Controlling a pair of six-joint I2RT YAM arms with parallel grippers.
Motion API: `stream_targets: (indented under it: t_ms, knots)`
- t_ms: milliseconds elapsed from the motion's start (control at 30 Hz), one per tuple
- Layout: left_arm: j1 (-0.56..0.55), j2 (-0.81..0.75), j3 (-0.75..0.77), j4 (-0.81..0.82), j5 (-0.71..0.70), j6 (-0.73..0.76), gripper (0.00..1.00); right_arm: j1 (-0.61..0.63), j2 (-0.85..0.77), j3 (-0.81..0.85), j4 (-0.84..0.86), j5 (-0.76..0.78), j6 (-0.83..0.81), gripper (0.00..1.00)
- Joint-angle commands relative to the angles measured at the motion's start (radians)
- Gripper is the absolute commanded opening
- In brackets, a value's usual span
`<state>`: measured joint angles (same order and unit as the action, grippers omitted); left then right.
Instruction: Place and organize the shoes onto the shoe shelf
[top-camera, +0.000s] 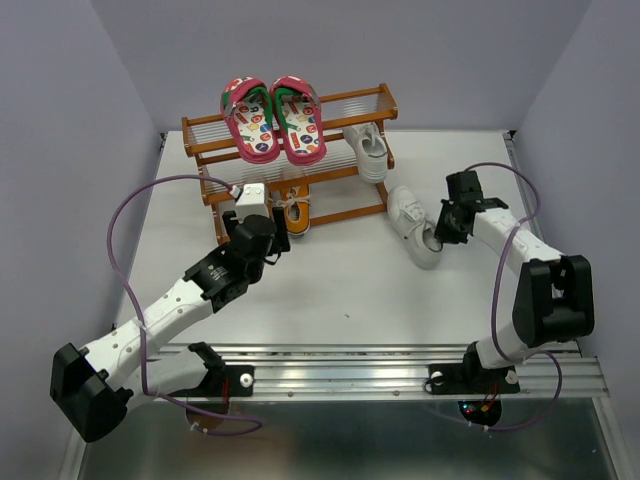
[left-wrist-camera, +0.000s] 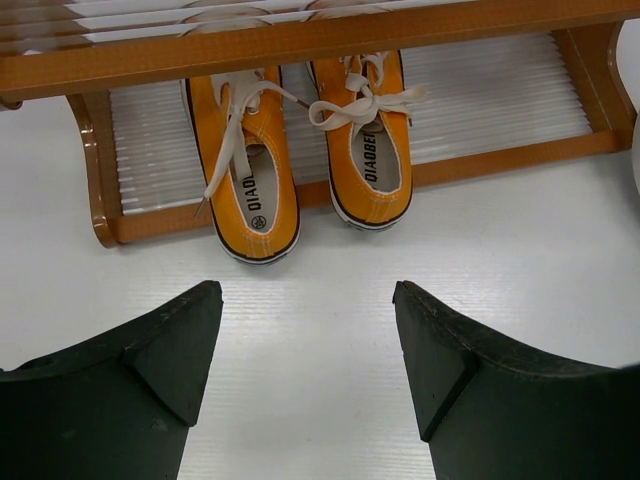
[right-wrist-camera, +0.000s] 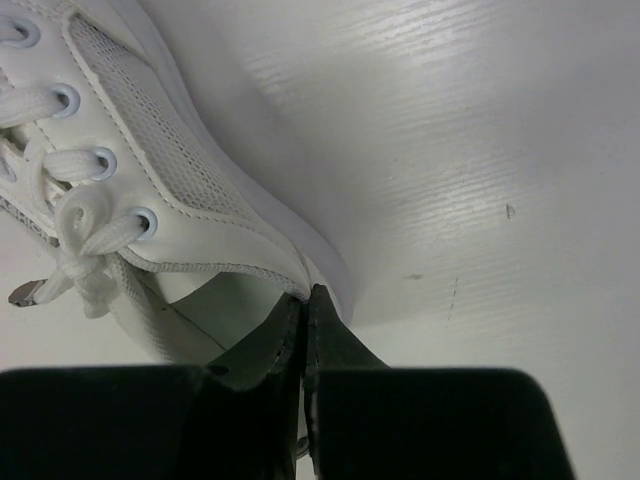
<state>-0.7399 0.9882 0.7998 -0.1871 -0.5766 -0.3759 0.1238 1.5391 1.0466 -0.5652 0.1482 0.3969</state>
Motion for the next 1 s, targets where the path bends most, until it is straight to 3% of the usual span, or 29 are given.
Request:
stream_targets:
  t_ms: [0, 300, 433, 600, 700, 767, 967]
  knots:
    - [-0.003, -0.020, 0.045, -0.002, -0.049, 0.025, 0.80, -0.003, -0.103, -0.003, -0.010, 0.031, 0.023, 0.01]
    - [-0.003, -0.014, 0.110, 0.000, -0.068, 0.060, 0.81, -0.003, -0.246, 0.000, -0.120, 0.045, 0.071, 0.01]
    - [-0.003, 0.000, 0.113, 0.006, -0.065, 0.068, 0.81, -0.003, -0.263, -0.040, -0.168, 0.016, 0.170, 0.01]
    - [-0.003, 0.010, 0.105, 0.011, -0.055, 0.055, 0.81, -0.003, -0.263, -0.175, -0.090, -0.136, 0.204, 0.01]
    - [-0.003, 0.013, 0.105, 0.012, -0.052, 0.057, 0.81, -0.003, -0.231, -0.195, -0.070, -0.167, 0.185, 0.27]
    - [-0.003, 0.013, 0.105, 0.012, -0.054, 0.058, 0.81, -0.003, -0.214, -0.194, -0.070, -0.154, 0.172, 0.36]
    - [-0.003, 0.015, 0.107, 0.015, -0.046, 0.054, 0.81, -0.003, -0.180, -0.180, -0.067, -0.122, 0.122, 0.39]
